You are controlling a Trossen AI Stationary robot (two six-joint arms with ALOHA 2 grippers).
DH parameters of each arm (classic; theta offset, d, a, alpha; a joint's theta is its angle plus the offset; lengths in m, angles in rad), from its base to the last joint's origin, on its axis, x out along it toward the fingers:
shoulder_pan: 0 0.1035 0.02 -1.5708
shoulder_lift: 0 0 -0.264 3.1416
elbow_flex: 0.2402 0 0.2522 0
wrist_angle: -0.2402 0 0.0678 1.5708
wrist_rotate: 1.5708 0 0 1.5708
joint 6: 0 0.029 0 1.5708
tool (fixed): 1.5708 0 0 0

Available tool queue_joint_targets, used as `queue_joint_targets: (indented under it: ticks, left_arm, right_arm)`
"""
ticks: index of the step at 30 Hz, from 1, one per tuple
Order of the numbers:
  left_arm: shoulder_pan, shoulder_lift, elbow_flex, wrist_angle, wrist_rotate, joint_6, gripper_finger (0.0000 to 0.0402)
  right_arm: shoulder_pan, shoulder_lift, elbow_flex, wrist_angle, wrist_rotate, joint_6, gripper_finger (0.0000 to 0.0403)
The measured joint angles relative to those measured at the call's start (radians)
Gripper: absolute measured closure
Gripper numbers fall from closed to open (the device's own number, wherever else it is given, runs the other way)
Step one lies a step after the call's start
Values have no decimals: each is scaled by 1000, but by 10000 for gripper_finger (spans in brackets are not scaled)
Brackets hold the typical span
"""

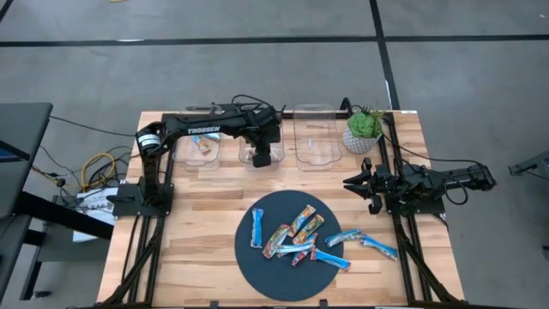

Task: Pick and place Granola Bars by type
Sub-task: Put the red granola bar into the middle transparent bin

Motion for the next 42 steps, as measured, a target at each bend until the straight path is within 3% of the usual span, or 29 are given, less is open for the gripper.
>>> queue_joint_targets:
  ticks: [16,26,31,36,42]
  left_arm:
    - [-4,-122,0,3,-34,-97,285]
    - [-65,-265,0,-4,-29,-460,285]
    - [-106,-331,0,-2,29,-609,285]
    - [-142,-381,0,1,86,-633,285]
    - [-177,-393,0,-18,82,-607,285]
  right_arm:
    - [0,0,0,0,0,0,326]
    - [0,0,0,0,0,0,326]
    - [0,0,0,0,0,0,326]
    - [0,0,0,0,0,0,326]
    - [0,0,0,0,0,0,326]
